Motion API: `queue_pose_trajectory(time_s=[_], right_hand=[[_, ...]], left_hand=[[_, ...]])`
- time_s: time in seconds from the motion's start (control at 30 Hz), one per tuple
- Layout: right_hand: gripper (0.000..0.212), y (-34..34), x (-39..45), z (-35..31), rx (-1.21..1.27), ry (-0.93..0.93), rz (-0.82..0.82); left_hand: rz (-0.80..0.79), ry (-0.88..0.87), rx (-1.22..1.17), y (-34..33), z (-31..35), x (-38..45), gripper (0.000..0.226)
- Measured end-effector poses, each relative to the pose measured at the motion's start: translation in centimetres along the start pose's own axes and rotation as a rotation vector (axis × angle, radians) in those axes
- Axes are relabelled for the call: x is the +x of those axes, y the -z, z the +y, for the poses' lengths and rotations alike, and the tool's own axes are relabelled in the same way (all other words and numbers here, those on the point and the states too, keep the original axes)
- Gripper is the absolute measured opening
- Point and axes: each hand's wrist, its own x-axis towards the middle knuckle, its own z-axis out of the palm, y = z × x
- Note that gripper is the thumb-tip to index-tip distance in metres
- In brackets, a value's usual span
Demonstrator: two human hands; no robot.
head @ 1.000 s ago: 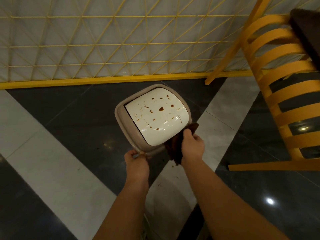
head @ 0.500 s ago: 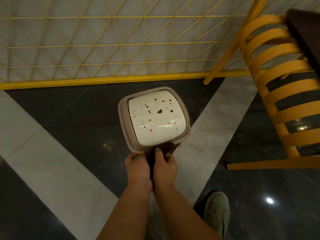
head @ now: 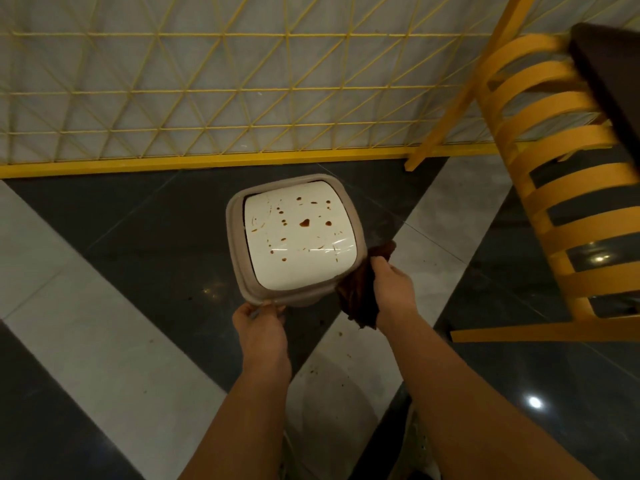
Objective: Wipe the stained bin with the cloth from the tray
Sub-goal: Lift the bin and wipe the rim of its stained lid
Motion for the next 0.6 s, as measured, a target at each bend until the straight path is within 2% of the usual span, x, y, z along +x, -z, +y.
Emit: queue_pose_trajectory(time_s=[0.17, 0.3, 0.43, 0.6], right_hand=[[0.015, -0.4, -1.9, 4.0, 0.007, 0.054, -0.081], [0.014, -2.1, -3.8, 7.7, 0.002, 0.131, -0.136], [0.017, -2.7, -4.3, 8.9, 0.131, 0.245, -0.041], [0.026, -3.4, -4.7, 9.6, 0.152, 0.321, -0.035]], left_hand=[[-0.067, 0.008, -0.019, -0.5, -0.9, -0.3, 0.051], [-0.124, 0.03, -0.017, -1.5, -1.7, -1.1, 0.037], [-0.14, 0.007, 0.032, -1.2, -1.9, -0.6, 0.033], [-0.196, 0.013, 0.053, -1.1, -2.0, -0.5, 0.03]])
